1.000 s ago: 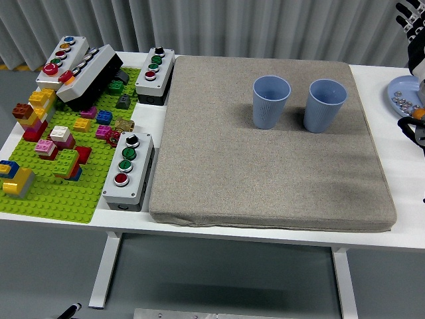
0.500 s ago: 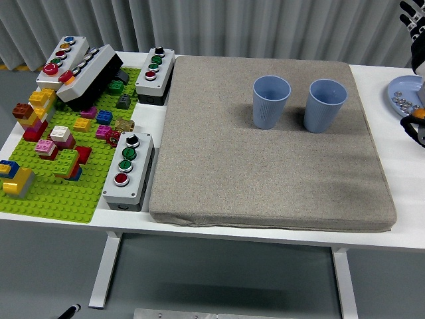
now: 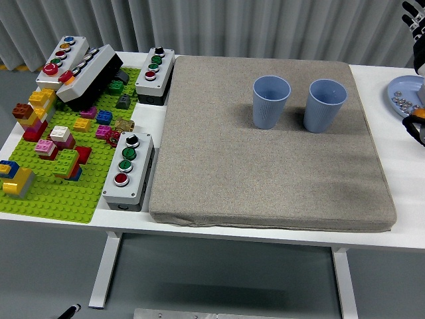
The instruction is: Pick cup pour cup place
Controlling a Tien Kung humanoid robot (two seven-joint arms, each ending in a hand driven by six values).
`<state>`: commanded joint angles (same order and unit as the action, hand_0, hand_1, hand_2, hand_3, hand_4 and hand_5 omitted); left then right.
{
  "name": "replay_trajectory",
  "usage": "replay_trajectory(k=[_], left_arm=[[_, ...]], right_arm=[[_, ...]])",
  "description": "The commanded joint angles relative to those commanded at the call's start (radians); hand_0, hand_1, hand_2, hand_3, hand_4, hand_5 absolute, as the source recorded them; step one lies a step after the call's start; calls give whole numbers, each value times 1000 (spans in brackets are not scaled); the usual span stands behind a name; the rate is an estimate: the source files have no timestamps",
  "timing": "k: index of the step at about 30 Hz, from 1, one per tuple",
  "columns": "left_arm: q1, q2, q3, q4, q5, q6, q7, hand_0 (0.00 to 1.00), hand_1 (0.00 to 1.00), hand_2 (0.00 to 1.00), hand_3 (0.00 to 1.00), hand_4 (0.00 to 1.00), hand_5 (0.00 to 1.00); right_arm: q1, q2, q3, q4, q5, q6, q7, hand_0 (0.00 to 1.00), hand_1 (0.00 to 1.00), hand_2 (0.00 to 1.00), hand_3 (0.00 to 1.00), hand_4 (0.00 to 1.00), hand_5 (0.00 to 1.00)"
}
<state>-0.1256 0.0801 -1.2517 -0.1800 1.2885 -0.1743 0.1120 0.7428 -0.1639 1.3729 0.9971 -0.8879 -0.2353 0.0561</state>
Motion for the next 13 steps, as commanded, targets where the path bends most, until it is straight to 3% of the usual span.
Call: replay_trajectory(k=[13], left_arm=[[1, -1, 3, 0, -7, 0, 1, 837, 838, 913, 806, 611, 998]], right_arm=[[3, 0, -7, 1, 4, 1, 0, 932, 830, 817, 828, 652, 998]])
